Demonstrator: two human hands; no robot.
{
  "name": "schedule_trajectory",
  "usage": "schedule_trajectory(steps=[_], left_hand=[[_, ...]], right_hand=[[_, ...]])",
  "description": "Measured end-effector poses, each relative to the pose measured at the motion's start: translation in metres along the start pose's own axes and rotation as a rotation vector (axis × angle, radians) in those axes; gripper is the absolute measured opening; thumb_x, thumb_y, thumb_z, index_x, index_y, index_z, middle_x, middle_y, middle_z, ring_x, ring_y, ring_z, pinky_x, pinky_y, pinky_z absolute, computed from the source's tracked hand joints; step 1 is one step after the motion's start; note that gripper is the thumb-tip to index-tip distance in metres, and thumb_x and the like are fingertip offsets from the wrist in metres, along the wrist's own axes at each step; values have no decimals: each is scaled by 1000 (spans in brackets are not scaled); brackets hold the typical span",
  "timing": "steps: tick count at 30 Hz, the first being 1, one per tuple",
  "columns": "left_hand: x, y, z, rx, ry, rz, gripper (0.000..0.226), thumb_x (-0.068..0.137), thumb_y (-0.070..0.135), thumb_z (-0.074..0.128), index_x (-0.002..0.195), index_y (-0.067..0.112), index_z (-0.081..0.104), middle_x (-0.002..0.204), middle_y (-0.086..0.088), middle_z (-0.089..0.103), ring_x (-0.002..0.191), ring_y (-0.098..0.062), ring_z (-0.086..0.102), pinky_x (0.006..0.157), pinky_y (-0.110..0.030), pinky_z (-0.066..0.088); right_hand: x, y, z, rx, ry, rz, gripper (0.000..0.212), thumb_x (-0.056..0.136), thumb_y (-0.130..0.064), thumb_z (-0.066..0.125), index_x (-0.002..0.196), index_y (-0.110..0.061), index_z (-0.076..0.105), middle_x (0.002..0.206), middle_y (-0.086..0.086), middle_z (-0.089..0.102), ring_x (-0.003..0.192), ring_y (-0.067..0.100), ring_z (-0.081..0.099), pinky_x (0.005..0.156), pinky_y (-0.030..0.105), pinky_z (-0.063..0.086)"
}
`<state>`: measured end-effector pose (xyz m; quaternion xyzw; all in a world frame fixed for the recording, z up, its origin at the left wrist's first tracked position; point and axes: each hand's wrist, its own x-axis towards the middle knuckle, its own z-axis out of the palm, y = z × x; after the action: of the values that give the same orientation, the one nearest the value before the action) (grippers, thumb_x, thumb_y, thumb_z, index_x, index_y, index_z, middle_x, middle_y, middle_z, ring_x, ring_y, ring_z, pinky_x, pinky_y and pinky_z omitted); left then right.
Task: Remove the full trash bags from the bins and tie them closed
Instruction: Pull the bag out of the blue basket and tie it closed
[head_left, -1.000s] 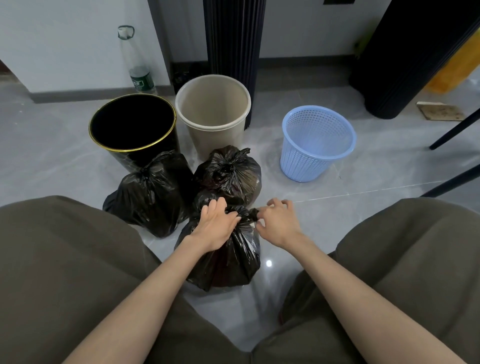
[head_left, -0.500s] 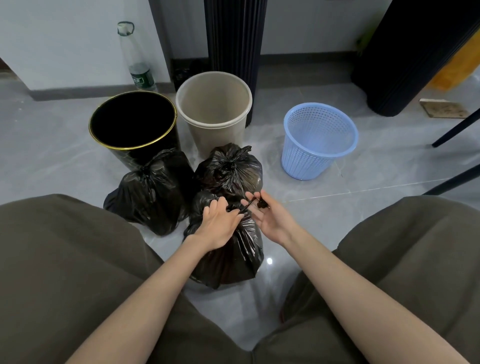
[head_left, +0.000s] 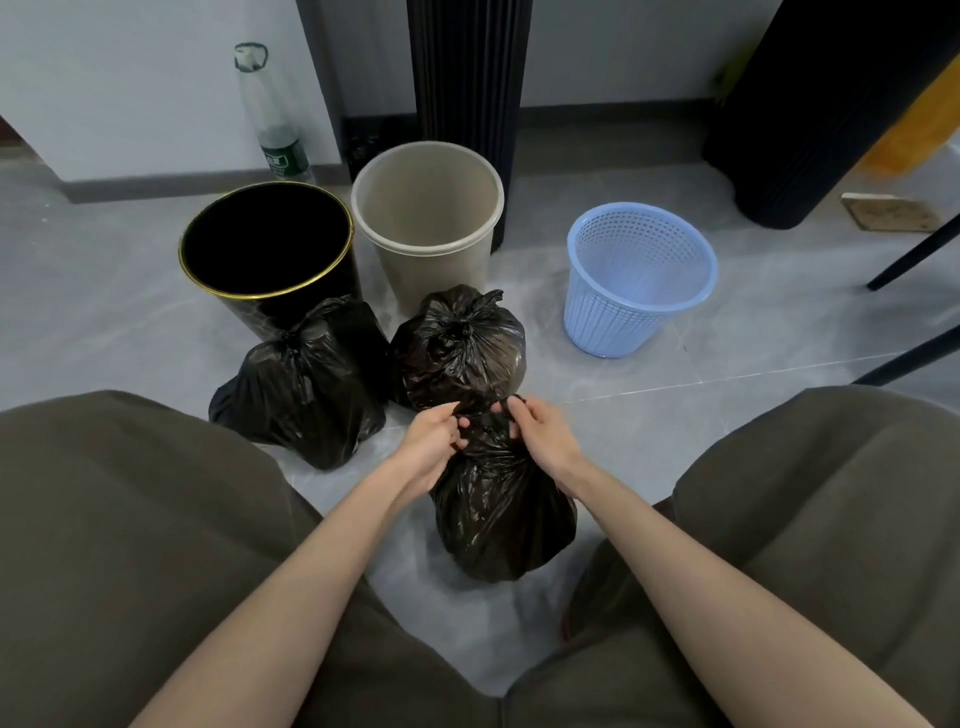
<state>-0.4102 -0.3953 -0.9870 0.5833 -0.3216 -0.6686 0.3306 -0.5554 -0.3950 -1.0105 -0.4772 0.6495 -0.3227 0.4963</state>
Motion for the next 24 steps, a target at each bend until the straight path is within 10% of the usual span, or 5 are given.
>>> schedule_trajectory(steps=[3,8,24], left_hand=[[-2,3,-4,30,-1,35,27,98,-4,33,110,-1,58,78,0,54,65,-3,49,74,-17,51],[0,9,-19,196,51,154,13,91,7,58,81,-1,55,86,-5,69,72,-3,68,64,-15,56],[3,13,-18,631,-12,316,24,80,24,73,98,9,71,93,-1,74,88,-12,69,90,-38,53]], right_hand=[[0,4,0,-78,-146,11,15,94,-18,53,102,-24,64,82,-5,62,83,8,58,88,26,45],[1,2,-4,-26,-199,39,24,93,-8,46,113,-21,44,88,-8,70,106,16,58,104,35,40],[2,-6,-7,-491,-227,-165,38,95,-12,45,64,-33,51,56,-15,46,56,0,42,68,27,36]])
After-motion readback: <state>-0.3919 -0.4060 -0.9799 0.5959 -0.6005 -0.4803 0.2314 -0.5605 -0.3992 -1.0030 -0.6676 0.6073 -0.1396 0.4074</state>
